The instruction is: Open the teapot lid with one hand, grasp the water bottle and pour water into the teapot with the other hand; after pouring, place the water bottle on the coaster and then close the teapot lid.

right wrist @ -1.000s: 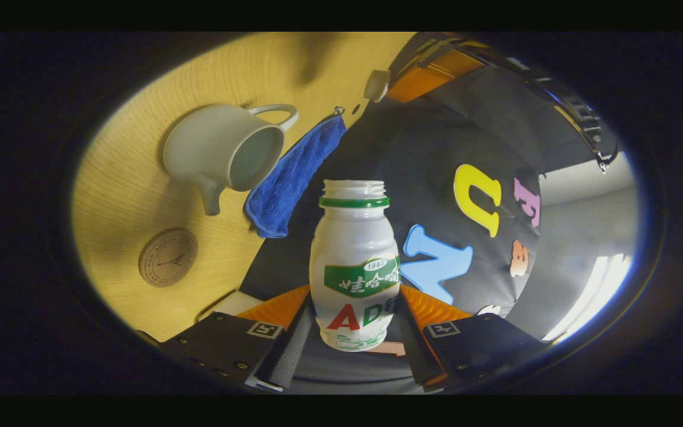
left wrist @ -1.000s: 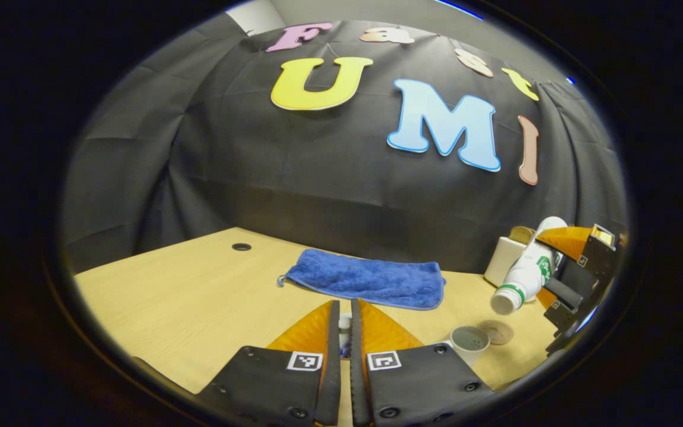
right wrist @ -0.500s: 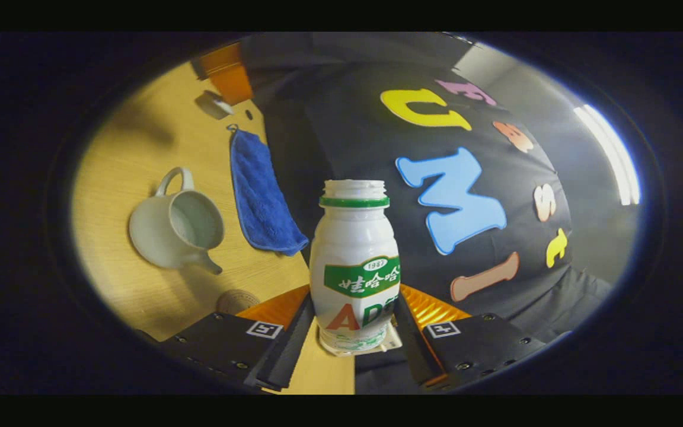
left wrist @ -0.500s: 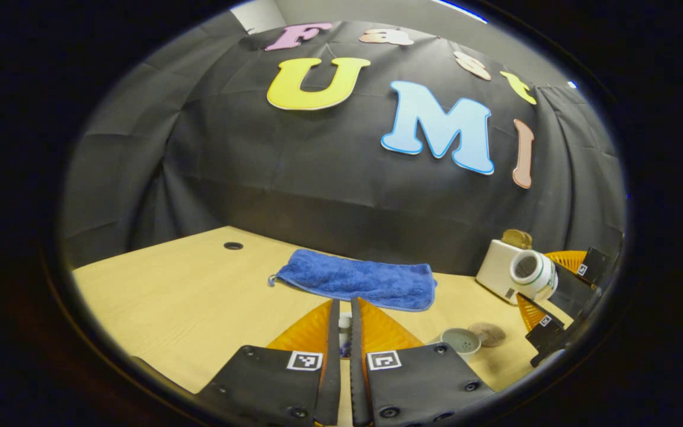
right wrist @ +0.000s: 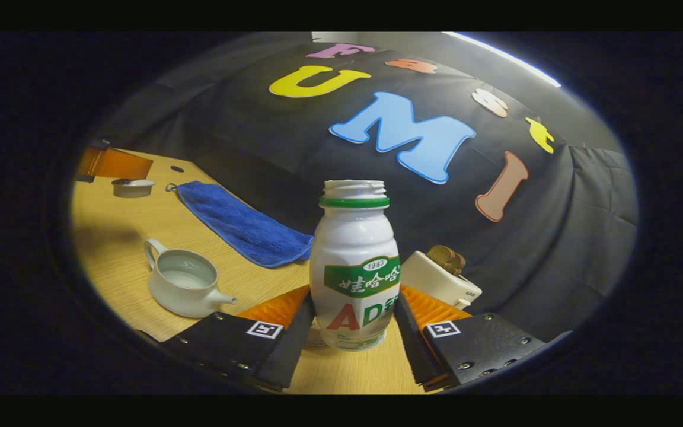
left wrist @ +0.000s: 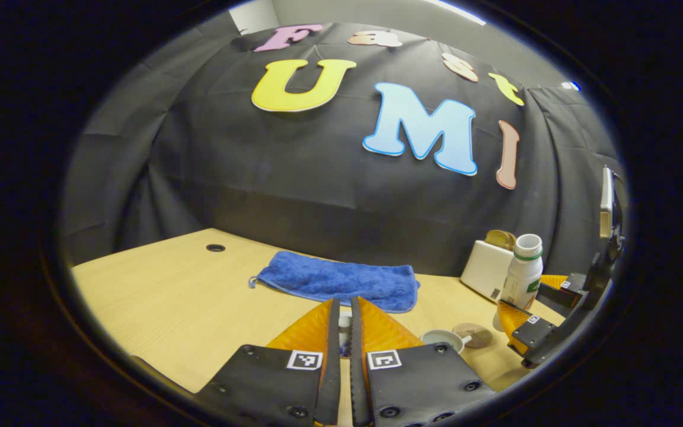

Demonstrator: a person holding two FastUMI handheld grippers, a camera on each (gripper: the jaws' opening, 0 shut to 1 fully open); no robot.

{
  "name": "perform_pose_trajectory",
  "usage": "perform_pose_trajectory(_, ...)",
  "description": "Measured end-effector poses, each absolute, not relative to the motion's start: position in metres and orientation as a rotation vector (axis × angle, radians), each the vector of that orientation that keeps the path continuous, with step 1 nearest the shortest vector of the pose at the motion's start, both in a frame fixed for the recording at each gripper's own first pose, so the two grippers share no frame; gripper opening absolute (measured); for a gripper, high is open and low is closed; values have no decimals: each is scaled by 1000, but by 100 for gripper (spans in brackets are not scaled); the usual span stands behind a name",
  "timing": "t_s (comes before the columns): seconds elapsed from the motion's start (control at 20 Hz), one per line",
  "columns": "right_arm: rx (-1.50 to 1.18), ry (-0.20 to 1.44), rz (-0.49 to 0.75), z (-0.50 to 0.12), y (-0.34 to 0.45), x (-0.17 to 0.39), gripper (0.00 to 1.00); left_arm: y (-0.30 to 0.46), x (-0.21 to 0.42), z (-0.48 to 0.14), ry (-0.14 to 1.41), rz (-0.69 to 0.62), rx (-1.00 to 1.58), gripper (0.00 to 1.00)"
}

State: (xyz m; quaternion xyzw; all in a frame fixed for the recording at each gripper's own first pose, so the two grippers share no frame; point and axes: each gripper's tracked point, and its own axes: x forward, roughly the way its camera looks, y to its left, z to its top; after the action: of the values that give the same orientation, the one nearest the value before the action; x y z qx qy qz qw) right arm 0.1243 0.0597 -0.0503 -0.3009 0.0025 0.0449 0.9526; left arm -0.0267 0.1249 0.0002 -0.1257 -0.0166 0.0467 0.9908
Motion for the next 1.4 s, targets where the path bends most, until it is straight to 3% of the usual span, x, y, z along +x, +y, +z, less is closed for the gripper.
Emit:
perform_pose_trajectory(0.1,-556,9,95,-53,57,125,73,111,-25,3,-43,54,-239,17)
perform_pose_trajectory(0.3,-488,34,99,-56,51,129,73,82,-18,2,-45,-10,-187,10)
perform_pose_trajectory(0.55,-405,64,86,-63,35,125,73,51,-12,-3,-35,-69,-152,17)
perform_pose_trajectory(0.75,-341,71,87,-60,29,123,73,24,-5,8,-76,-127,-114,17)
perform_pose_trajectory(0.8,-341,66,82,-57,27,123,73,18,-3,9,-82,-136,-96,13)
perform_pose_trajectory(0.85,-335,60,82,-55,26,123,73,12,0,9,-84,-142,-76,17)
perform_pose_trajectory(1.05,-316,58,85,-53,24,121,73,0,11,-2,-60,-154,-15,14)
perform_pose_trajectory(1.4,-296,52,83,-44,24,117,73,-5,15,-10,-37,-154,-6,17)
